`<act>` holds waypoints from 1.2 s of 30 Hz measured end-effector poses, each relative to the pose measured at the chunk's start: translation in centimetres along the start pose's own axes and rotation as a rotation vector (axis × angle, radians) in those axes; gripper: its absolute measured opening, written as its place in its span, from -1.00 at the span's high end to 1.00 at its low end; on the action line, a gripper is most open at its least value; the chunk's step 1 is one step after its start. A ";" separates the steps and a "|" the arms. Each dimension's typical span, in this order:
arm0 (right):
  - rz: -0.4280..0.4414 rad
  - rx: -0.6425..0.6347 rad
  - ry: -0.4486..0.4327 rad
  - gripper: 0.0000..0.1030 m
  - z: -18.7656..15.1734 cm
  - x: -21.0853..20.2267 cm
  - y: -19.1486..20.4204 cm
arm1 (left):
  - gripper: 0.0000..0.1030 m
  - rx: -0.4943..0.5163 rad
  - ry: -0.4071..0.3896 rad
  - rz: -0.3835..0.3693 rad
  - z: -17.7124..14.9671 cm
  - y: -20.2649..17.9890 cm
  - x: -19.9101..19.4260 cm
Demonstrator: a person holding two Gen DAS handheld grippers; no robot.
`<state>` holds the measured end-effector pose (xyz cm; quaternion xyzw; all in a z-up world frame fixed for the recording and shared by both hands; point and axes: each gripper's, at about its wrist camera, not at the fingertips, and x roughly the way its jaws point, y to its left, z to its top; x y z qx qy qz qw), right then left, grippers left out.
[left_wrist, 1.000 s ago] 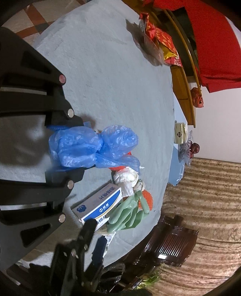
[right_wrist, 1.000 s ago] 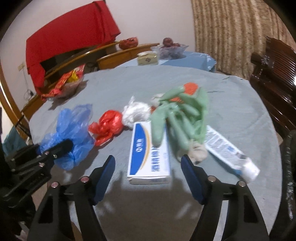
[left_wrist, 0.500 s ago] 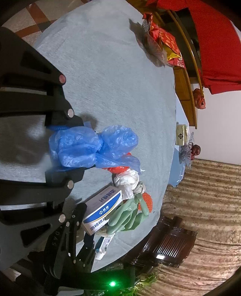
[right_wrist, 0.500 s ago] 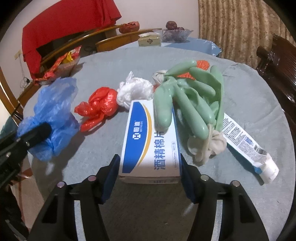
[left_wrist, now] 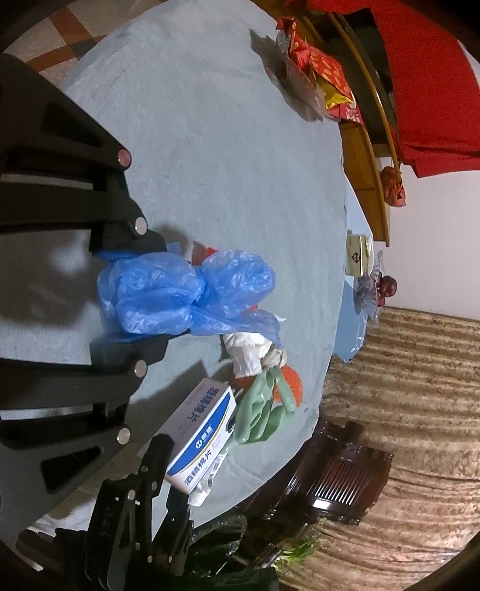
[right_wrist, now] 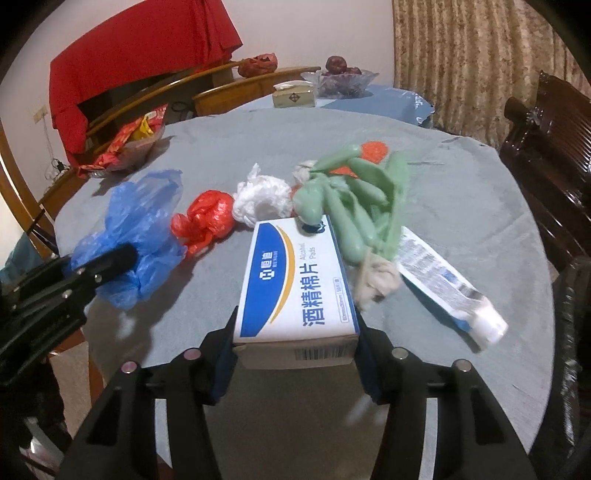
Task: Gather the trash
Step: 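Grasp the white-and-blue alcohol pad box with the right gripper while the left holds the bag, then carry blue bag and alcohol pad box over the black trash bin and open both grippers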
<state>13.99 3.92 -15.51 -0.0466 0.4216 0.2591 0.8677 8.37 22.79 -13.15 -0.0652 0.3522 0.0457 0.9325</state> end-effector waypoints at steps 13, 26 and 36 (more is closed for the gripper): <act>0.027 0.021 0.039 -0.09 -0.3 2.4 -0.3 | 0.47 0.016 0.048 0.012 -1.2 -0.6 1.3; 0.046 0.021 -0.004 -0.06 -0.2 -1.2 -0.9 | 0.47 0.024 0.028 -0.002 -0.5 -1.1 0.3; 0.009 0.076 -0.134 -0.06 0.5 -8.6 -3.9 | 0.47 0.064 -0.030 -0.073 1.9 -5.2 -1.6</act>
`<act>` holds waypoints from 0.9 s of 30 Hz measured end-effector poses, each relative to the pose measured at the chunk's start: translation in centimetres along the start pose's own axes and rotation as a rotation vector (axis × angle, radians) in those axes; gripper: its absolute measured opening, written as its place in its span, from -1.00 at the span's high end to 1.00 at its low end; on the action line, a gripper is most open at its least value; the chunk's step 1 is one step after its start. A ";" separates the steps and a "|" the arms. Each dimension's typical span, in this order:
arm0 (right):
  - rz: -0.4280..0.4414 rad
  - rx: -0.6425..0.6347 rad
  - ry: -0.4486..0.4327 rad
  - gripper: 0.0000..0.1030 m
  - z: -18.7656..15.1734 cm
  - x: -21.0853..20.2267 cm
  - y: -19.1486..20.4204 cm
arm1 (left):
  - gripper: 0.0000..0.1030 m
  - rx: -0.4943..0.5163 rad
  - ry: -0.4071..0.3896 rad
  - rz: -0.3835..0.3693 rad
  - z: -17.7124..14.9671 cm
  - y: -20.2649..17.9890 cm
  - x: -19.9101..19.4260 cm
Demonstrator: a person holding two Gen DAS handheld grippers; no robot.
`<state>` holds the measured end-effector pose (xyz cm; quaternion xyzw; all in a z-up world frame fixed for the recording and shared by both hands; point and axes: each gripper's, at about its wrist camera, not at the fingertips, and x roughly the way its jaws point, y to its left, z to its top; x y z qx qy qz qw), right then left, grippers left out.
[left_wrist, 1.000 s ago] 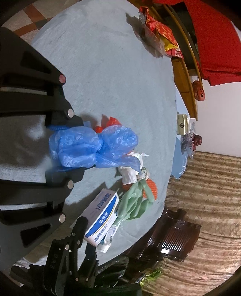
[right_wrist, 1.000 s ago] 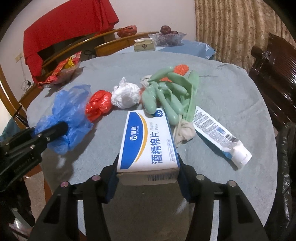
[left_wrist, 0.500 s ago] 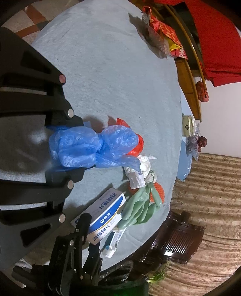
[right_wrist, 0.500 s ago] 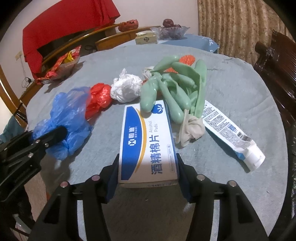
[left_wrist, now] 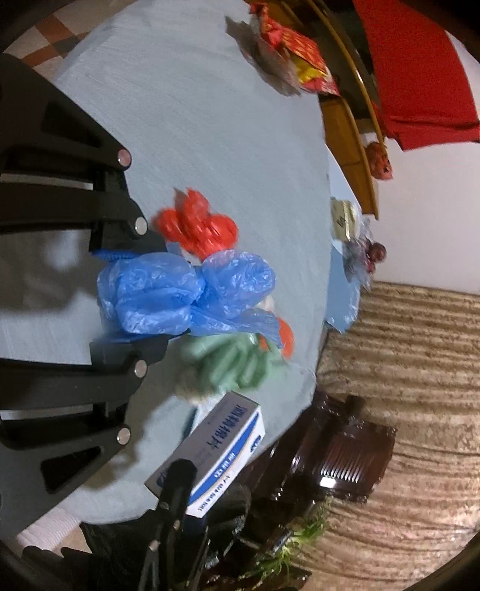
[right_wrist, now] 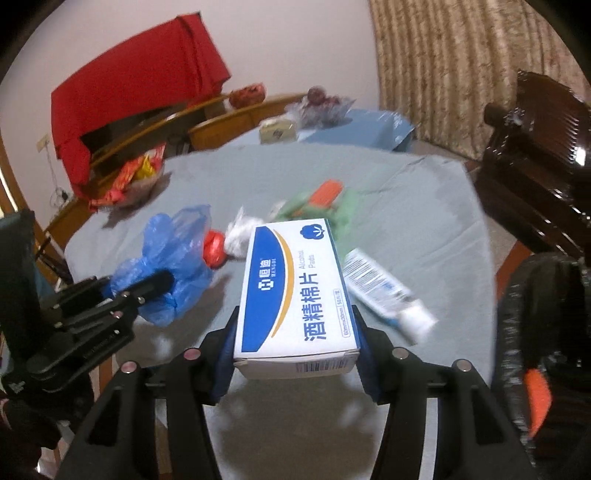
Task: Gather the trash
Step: 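Carry blue bag and alcohol pad box over the black trash bin and open both grippers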
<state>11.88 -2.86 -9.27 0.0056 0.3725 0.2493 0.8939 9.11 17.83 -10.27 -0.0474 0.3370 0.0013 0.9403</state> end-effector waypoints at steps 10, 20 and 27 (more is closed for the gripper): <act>-0.113 0.105 -0.109 -0.06 1.0 -6.6 -6.4 | 0.47 0.092 -0.051 -0.130 2.9 -7.9 -0.5; -0.248 0.223 -0.159 -0.06 -0.8 -11.5 -13.3 | 0.47 0.184 -0.048 -0.271 3.5 -16.3 0.7; -0.334 0.274 -0.181 -0.06 -1.9 -14.0 -17.3 | 0.47 0.258 -0.045 -0.358 3.8 -22.1 2.0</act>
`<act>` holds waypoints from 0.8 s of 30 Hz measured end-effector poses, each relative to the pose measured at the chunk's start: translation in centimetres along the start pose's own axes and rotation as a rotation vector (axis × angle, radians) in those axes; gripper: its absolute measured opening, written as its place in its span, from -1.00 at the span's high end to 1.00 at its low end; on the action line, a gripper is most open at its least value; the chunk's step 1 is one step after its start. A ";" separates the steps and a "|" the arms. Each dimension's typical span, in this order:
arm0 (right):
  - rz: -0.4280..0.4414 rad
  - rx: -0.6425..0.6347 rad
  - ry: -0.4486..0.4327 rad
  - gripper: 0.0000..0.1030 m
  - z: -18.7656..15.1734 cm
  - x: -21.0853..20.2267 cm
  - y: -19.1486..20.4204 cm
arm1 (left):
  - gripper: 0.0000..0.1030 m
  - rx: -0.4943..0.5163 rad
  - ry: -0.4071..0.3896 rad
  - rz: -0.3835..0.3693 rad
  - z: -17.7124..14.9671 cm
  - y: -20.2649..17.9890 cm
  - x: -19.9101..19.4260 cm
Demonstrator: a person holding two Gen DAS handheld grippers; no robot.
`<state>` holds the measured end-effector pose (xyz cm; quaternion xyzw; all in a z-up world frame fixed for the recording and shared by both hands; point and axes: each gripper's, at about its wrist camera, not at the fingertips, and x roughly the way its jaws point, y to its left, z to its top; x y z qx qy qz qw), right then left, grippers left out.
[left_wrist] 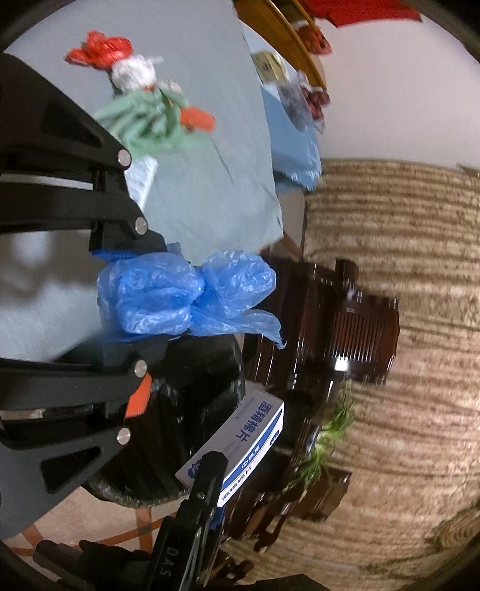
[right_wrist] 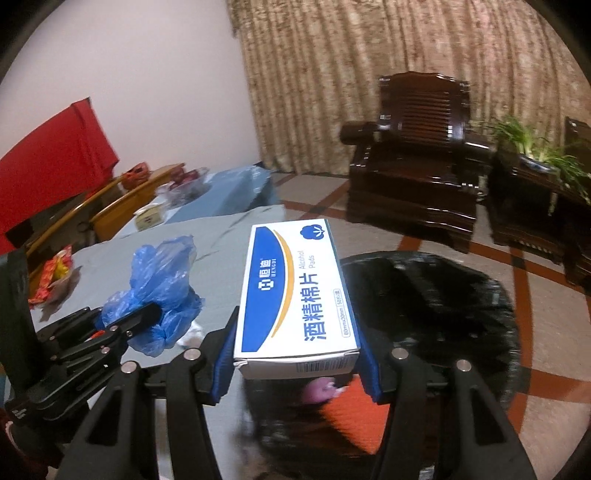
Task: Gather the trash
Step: 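Carry blue bag and alcohol pad box over the black trash bin and open both grippers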
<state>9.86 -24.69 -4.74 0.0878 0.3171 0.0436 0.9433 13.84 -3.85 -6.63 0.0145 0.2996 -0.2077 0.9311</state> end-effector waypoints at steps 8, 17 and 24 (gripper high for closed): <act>-0.087 0.030 0.005 -0.06 0.1 0.1 -4.4 | 0.47 0.063 0.002 -0.084 1.6 -4.8 4.0; -0.185 0.067 0.027 -0.15 -1.1 0.3 -8.0 | 0.10 0.088 0.037 -0.186 2.0 -8.0 7.3; -0.208 0.094 0.003 -0.85 -1.4 -0.7 -8.9 | -0.44 0.095 0.016 -0.157 1.4 -7.0 6.4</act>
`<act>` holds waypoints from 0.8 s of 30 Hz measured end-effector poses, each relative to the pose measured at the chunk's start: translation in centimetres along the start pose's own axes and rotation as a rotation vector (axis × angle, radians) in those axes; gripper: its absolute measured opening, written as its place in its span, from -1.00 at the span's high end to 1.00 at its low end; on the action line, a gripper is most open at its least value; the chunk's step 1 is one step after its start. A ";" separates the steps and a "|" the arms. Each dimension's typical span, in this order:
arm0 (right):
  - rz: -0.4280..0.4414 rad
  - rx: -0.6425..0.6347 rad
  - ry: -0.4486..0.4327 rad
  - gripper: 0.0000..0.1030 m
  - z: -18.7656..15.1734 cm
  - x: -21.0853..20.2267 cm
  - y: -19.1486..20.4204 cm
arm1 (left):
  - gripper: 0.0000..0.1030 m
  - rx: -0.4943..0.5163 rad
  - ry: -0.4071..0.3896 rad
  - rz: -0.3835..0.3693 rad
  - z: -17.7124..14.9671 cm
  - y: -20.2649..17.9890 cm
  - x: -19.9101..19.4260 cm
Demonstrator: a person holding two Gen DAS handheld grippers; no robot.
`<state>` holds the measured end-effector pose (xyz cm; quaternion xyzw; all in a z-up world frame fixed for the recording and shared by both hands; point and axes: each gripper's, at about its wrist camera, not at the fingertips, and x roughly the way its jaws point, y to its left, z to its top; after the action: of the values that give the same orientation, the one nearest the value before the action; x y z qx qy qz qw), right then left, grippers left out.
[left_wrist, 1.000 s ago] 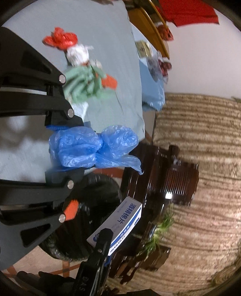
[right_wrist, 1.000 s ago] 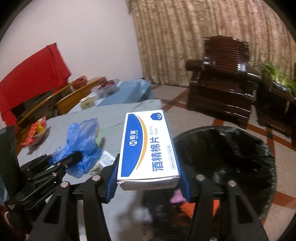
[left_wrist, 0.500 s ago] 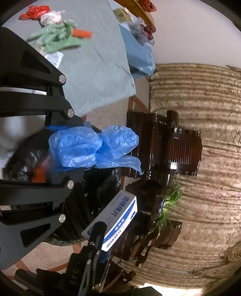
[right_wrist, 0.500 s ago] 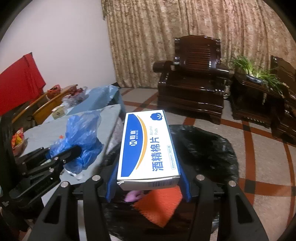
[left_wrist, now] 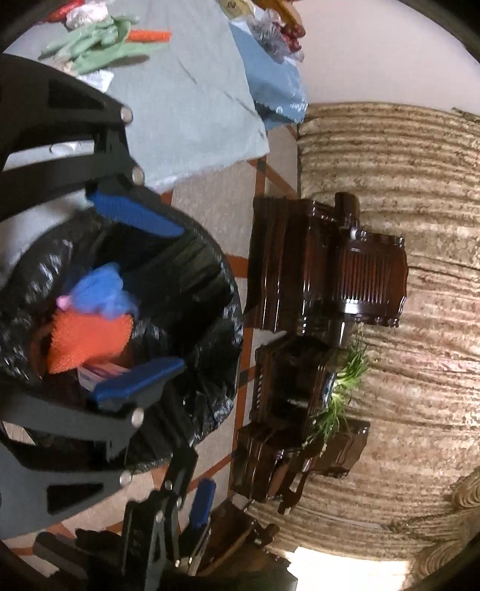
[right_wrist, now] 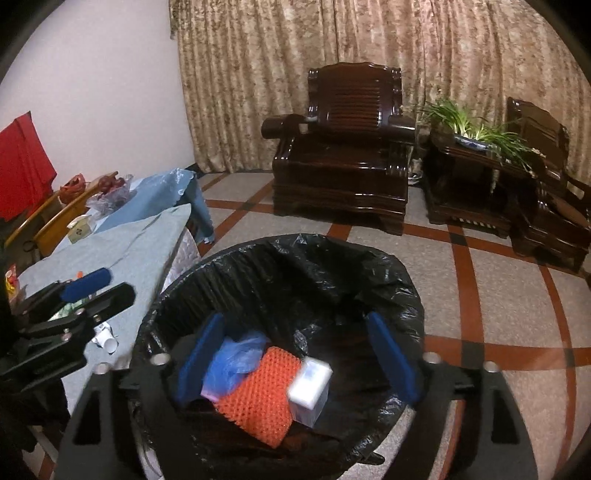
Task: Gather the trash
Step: 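Carry blue bag and alcohol pad box over the black trash bin and open both grippers, then move both grippers back to the trash pile on the table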
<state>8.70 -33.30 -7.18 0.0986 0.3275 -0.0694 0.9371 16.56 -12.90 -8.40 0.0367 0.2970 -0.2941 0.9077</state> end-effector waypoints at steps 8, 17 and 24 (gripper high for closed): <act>0.099 0.002 -0.038 -0.88 0.3 -1.5 3.5 | -0.75 -0.051 -0.047 0.108 -0.8 3.8 -5.1; 0.211 -0.087 -0.038 -0.88 -0.2 -1.3 10.8 | -0.76 -0.128 -0.083 0.265 -3.2 8.9 -11.9; 0.284 -0.146 -0.015 -0.88 -1.0 -0.3 15.9 | -0.76 -0.189 -0.075 0.375 -5.3 13.4 -15.4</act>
<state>10.93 -17.65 -5.55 0.0752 0.3073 0.0870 0.9446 11.28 7.31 -5.54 -0.0050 0.2775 -0.0919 0.9563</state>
